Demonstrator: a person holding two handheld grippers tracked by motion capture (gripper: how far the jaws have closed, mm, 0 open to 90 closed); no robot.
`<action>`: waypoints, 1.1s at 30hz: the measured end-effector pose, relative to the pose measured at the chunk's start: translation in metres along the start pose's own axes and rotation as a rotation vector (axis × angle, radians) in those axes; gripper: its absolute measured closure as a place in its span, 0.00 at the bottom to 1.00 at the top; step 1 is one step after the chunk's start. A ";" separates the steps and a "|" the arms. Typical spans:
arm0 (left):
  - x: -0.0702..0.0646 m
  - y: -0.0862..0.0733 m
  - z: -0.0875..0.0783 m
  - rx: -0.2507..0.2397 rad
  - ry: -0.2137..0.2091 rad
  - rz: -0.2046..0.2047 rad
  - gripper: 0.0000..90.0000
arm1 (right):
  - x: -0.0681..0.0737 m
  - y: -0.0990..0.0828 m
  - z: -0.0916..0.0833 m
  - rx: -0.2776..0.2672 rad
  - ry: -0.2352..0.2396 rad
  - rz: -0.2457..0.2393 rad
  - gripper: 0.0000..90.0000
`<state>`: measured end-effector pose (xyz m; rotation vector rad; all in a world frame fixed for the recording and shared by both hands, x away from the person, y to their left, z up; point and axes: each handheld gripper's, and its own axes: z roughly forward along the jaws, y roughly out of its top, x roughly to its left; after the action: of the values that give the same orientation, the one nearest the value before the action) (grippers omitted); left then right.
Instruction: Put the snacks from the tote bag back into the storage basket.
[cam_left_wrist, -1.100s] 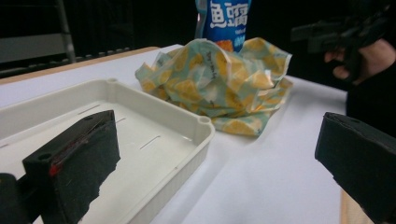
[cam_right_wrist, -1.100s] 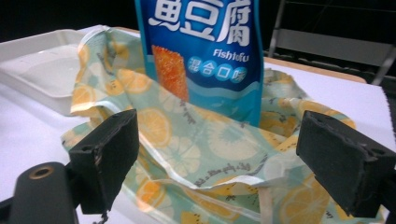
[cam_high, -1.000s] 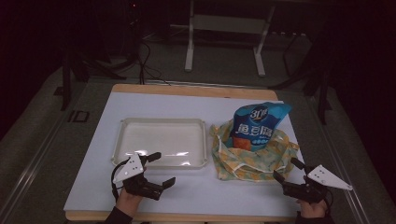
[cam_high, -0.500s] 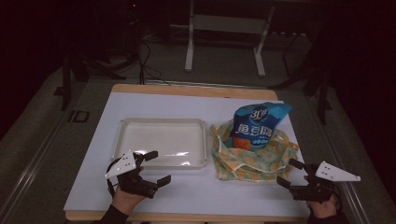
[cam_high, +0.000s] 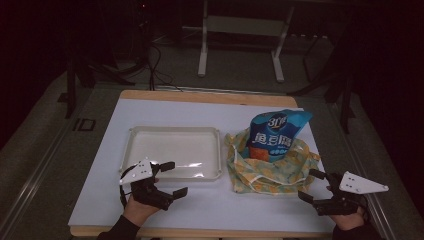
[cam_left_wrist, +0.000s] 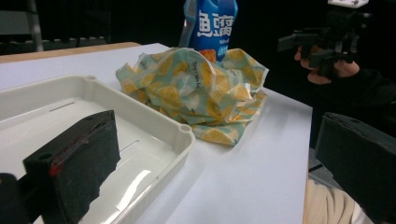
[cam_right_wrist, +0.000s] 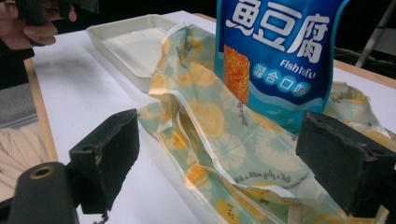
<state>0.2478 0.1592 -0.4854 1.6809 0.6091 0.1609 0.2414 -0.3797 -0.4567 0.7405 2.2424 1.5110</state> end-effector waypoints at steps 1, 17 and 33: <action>0.000 0.001 0.001 0.006 0.002 0.005 0.02 | -0.001 0.001 0.000 -0.001 0.003 -0.004 0.15; -0.001 0.016 0.027 0.045 -0.009 0.020 0.02 | -0.010 0.010 0.002 -0.011 0.016 0.015 0.15; -0.002 0.031 0.055 0.076 -0.065 0.023 0.02 | -0.023 0.018 0.004 -0.030 -0.005 0.013 0.15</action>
<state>0.2796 0.1079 -0.4672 1.7601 0.5529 0.1005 0.2661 -0.3849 -0.4419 0.7511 2.2108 1.5434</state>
